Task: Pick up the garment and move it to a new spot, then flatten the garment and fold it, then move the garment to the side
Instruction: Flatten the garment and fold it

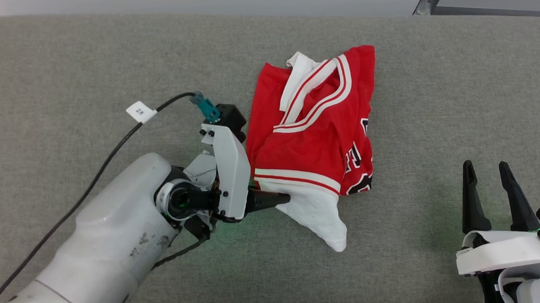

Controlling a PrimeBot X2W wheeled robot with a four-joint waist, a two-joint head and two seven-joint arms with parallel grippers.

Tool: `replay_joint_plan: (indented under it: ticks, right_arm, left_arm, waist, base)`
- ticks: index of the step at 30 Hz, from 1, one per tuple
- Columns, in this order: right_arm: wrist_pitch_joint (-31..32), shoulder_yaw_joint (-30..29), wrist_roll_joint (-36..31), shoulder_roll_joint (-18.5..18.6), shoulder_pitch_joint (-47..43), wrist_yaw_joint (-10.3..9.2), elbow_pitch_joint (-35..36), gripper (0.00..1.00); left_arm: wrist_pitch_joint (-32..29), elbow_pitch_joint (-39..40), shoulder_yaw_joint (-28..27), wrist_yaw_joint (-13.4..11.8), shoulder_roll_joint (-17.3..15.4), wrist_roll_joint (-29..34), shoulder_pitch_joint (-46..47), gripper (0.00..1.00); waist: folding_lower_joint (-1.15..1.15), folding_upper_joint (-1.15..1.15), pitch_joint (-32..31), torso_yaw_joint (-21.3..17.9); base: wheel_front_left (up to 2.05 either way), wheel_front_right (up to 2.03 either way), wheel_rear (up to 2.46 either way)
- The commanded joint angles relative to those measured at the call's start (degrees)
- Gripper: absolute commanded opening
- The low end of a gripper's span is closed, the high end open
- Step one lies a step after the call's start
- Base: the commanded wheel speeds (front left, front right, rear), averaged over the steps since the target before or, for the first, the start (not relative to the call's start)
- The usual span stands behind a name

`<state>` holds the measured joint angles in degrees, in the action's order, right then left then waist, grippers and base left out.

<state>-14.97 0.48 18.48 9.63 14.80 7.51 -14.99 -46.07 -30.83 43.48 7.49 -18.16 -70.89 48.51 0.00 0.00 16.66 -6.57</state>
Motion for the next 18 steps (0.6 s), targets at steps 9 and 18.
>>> replay_joint_plan:
  ticks: [9,18]
  right_arm:
    - [-0.3,-1.5,-0.4,-0.7,-0.8,-0.04,0.3,1.0]
    - [-0.3,-1.1,-0.6,-1.2,-1.7,-0.04,0.1,1.0]
  left_arm:
    - [-1.1,0.4,1.1,0.0,-2.1,-3.6,1.4,0.0]
    - [-4.0,3.6,2.1,0.0,-15.0,0.9,5.9,0.0]
  waist:
    - [0.0,0.0,-0.9,0.4]
    - [0.0,0.0,-2.5,1.7]
  base:
    - [0.0,0.0,0.0]
    - [0.0,0.0,0.0]
